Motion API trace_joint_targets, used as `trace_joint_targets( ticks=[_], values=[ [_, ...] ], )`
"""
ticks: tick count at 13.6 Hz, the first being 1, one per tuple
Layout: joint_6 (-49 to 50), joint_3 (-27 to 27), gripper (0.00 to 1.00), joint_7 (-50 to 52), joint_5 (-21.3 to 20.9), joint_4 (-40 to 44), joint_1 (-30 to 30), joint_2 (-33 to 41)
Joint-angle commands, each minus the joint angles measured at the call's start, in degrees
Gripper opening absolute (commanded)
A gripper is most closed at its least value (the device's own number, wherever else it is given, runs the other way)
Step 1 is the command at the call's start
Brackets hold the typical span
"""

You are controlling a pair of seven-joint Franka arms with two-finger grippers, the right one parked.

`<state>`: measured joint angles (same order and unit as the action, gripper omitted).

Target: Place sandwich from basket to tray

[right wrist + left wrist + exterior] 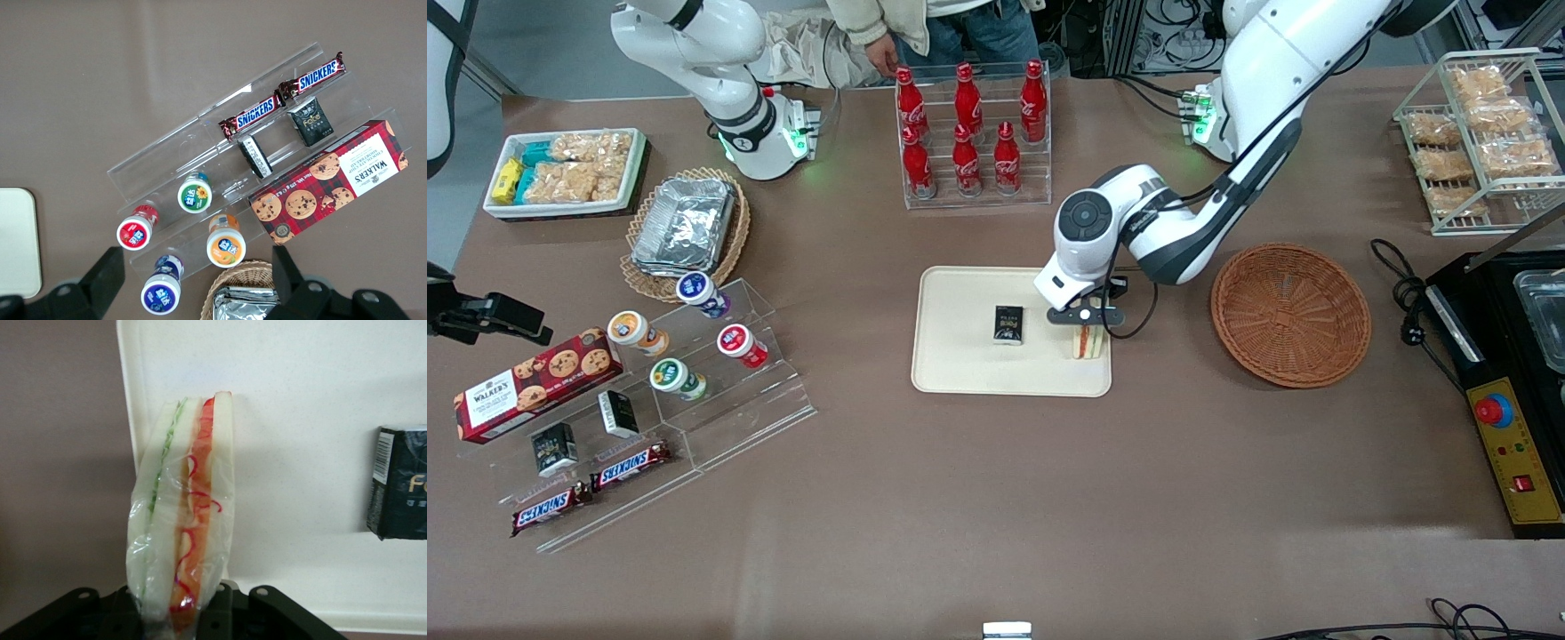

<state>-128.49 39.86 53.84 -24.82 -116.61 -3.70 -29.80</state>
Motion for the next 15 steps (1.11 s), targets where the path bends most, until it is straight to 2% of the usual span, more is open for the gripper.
trace_joint_targets(
  ticks=[1,2,3,4,6,9,12,15],
  values=[
    [-1.23,-0.4,0.0,1.71,-1.37,0.25,-0.61,-0.17],
    [-1.67,-0.48,0.12,1.8,-1.54,0.16,-0.61,-0.87],
    [-1.68,-0.48,0.77,1.97,-2.07,0.16,-0.61,-1.22],
    [-1.59,-0.48,1.0,2.15,-3.38,0.16,-0.61,-1.23],
    [-0.54,-0.4,1.0,5.46,-3.48,1.03,-0.69,-1.05],
    [17.61,0.39,1.0,7.07,-2.25,11.36,-0.69,-1.31],
    [20.47,0.4,1.0,2.61,-0.32,17.54,1.57,3.5],
    [27.39,0.31,1.0,-9.5,6.87,22.2,6.5,9.91]
  ],
)
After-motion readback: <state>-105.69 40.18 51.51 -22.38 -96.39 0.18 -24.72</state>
